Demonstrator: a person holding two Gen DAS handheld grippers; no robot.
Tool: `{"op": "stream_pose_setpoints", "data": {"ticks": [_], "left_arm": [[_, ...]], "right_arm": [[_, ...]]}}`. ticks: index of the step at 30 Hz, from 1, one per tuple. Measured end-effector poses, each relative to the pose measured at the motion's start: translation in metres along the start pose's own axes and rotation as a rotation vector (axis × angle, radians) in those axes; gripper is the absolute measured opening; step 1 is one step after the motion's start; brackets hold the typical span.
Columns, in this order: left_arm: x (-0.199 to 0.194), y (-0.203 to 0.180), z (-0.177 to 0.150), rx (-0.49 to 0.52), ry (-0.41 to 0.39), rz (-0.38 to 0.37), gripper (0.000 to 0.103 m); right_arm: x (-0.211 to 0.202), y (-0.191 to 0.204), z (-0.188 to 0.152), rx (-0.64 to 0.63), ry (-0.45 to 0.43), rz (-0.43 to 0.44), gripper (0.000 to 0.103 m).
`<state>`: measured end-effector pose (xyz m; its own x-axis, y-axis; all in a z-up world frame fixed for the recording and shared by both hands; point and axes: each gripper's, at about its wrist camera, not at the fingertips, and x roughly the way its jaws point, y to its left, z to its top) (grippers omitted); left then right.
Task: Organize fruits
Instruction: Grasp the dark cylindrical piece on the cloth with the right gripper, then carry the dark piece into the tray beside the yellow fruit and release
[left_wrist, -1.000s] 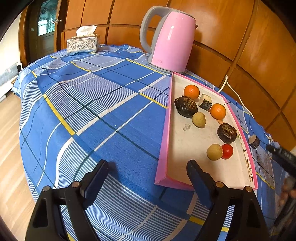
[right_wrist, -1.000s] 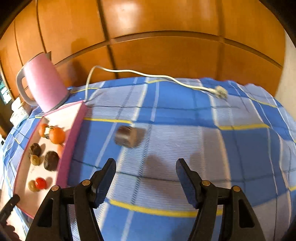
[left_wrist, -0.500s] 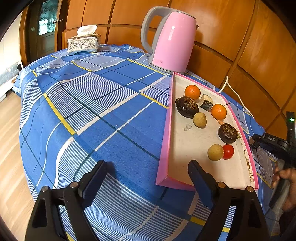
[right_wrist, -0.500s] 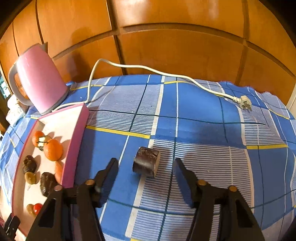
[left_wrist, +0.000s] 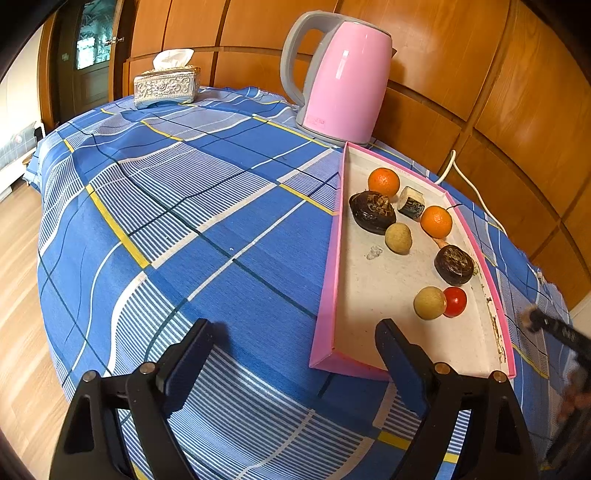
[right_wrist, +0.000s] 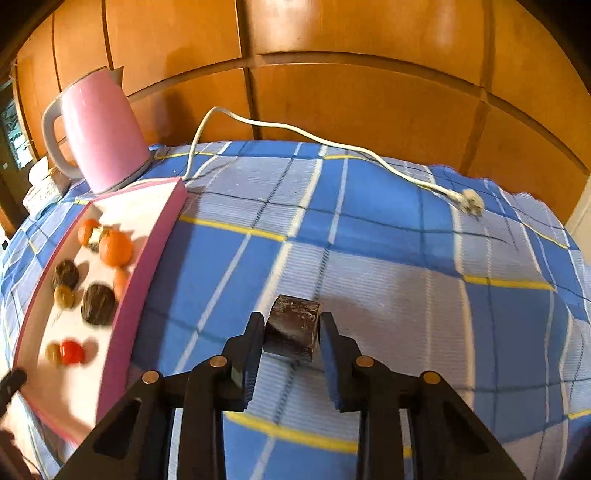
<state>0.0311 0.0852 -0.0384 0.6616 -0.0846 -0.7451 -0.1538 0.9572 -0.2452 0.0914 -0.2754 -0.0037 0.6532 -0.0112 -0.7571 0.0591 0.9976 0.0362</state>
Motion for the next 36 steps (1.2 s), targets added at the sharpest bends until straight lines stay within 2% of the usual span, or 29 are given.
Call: {"op": "stream_pose_setpoints", "data": {"ticks": [6,9,23,29,36], "left_arm": [[-0.002,-0.003,-0.001,0.011,-0.003,0.001,0.09],[-0.003,-0.005,-0.002,0.018,-0.006,0.004,0.09],[-0.014,-0.006,-0.003,0.029,-0.027,0.0,0.089],[-0.019,0.001,-0.001,-0.001,-0.042,-0.004,0.089],[-0.019,0.005,0.0,-0.014,-0.041,0.0,0.09]], "right_arm": [[-0.018,-0.025,-0.033,0.028,0.015,-0.041,0.03],[-0.023,-0.034,-0.045,0.072,0.01,-0.031,0.029],[-0.027,-0.029,-0.052,0.07,0.005,-0.01,0.027],[-0.028,-0.015,-0.049,0.056,0.007,0.054,0.027],[-0.037,0.031,-0.03,-0.049,-0.006,0.193,0.027]]}}
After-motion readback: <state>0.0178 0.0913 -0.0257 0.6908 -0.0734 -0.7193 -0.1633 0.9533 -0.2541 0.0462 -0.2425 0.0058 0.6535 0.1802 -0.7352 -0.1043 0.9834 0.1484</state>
